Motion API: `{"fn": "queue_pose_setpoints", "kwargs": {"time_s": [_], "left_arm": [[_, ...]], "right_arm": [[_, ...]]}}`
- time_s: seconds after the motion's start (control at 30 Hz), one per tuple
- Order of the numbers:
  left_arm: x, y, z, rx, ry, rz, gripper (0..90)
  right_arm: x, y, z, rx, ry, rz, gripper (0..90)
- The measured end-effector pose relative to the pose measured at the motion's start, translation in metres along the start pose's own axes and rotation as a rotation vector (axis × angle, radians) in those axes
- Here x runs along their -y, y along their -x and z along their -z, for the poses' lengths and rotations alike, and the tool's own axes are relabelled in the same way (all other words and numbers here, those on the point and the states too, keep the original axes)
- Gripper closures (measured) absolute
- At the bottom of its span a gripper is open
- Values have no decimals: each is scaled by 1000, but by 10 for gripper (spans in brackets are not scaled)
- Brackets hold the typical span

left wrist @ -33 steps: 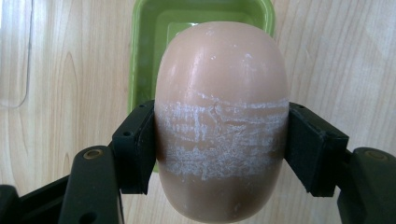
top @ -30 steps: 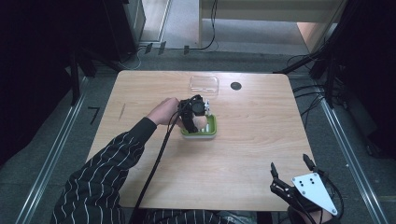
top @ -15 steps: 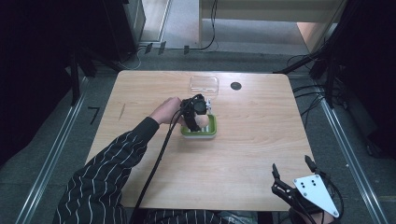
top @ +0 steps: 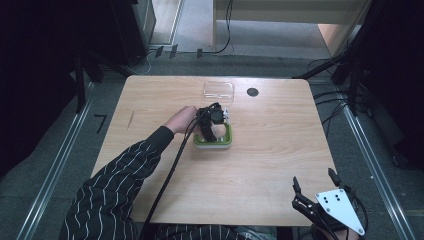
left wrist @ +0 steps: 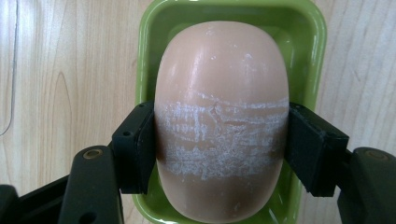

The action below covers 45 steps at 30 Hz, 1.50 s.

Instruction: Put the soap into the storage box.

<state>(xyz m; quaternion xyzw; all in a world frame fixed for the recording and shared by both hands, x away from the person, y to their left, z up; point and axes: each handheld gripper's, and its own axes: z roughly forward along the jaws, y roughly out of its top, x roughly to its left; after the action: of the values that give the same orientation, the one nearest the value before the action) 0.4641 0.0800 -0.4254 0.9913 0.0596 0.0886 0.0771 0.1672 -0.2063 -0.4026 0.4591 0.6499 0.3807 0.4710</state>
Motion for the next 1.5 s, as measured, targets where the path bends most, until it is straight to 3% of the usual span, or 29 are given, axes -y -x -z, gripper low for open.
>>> {"fn": "queue_pose_setpoints", "kwargs": {"time_s": [0.97,1.23,1.4,1.47,1.5], "left_arm": [[4,-3,-9,11,20,-14,342],[3,-3,-8,12,33,-8,299],[3,-5,-4,12,29,14,258],[4,-6,-2,8,22,43,173],[4,-6,-2,7,22,54,173]], "right_arm": [[0,0,0,0,-1,2,135],[0,0,0,-1,-3,1,134],[0,0,0,-1,-4,-1,134],[0,0,0,-1,0,-1,134],[0,0,0,-1,0,-1,134]]}}
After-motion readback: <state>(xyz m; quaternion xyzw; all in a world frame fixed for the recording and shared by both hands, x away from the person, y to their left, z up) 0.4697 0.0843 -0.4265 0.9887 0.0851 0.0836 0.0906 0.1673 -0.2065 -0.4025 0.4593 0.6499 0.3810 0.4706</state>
